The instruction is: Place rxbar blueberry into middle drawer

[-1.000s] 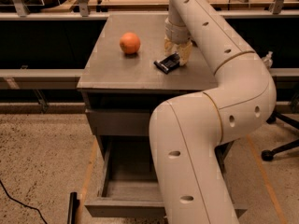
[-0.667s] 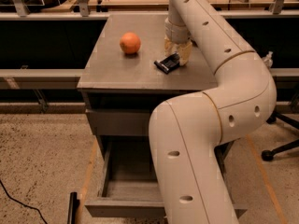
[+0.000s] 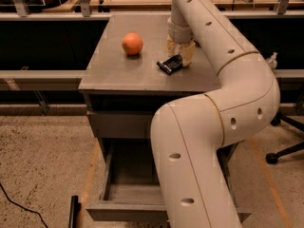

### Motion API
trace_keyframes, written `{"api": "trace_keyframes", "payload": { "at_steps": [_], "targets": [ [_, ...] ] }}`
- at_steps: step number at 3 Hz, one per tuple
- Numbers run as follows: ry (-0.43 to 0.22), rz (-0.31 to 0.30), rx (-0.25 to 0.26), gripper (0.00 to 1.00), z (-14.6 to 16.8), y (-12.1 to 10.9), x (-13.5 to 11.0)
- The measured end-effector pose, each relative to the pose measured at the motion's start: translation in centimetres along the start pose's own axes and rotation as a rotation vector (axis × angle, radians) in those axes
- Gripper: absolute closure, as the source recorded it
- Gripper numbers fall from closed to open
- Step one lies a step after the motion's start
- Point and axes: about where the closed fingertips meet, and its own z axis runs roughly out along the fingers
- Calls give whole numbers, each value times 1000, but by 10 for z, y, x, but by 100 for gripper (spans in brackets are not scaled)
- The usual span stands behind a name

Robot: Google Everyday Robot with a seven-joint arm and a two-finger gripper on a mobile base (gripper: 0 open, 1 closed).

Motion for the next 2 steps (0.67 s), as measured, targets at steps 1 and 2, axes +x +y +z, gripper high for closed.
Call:
{"api": "trace_keyframes", "payload": {
  "at_steps": [1,2],
  "targets": [
    [-129,108,85,100,-12,0,-23],
    [-255,237,147,100,-36,11,-53]
  ]
}}
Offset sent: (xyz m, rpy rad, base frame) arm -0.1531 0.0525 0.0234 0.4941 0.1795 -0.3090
